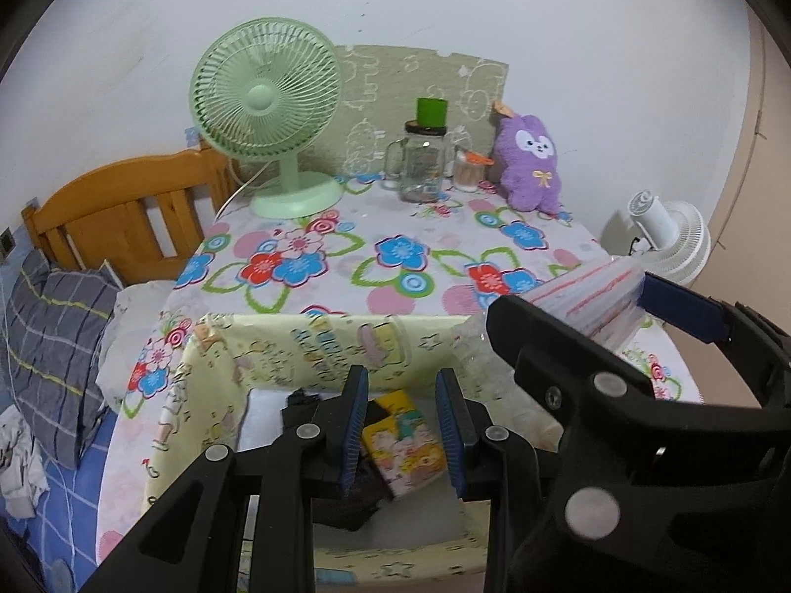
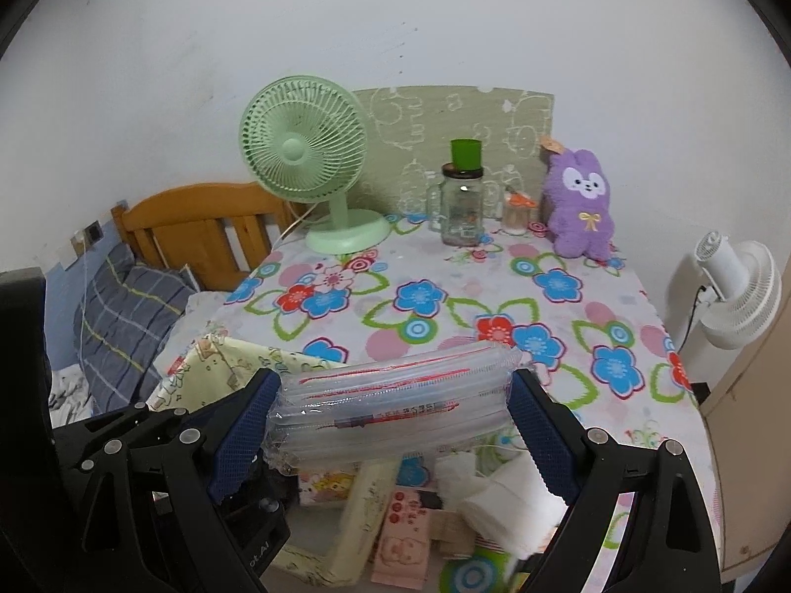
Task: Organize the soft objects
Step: 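Carry the clear mask bag with the right tool over the box, then lower the clear mask bag into the box and open the right tool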
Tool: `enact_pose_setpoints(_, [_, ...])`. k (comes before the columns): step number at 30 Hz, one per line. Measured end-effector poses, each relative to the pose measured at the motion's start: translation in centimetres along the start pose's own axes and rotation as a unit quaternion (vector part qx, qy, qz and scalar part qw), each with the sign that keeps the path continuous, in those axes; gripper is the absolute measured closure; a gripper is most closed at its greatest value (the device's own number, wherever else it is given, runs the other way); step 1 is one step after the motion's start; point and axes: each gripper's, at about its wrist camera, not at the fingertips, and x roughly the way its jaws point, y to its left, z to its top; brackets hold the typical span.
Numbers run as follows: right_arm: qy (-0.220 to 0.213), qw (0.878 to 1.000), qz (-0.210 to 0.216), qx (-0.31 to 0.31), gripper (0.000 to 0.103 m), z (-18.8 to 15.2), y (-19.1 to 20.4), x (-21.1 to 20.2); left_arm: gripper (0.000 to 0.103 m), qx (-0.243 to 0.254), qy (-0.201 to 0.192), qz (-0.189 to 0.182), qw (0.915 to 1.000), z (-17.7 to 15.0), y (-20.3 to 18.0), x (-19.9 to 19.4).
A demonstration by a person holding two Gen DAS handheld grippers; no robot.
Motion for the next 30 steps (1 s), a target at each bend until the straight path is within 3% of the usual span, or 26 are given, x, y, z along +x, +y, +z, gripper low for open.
enact_pose_setpoints(17, [0.044,0.998,0.041,-0.025,0.009,-0.7,4.8,4.8,0.074,-0.031,0.041,0.049,0.9975,-2.4,5.4,1.7])
enact_pose_setpoints(21, [0.042,0.997,0.054,-0.035,0.009,-1.1,5.5,5.4,0.059,-0.034,0.043,0.057,0.9968,-2.6,5.9,1.9])
enact_pose_setpoints(24, [0.049,0.996,0.064,-0.044,0.008,-1.2,5.8,5.9,0.039,-0.036,0.046,0.061,0.9964,-2.8,6.1,2.0])
enact_pose_setpoints(30, [0.057,0.995,0.063,-0.048,0.004,-1.4,6.1,6.4,0.031,-0.041,0.049,0.065,0.9958,-3.0,6.4,2.3])
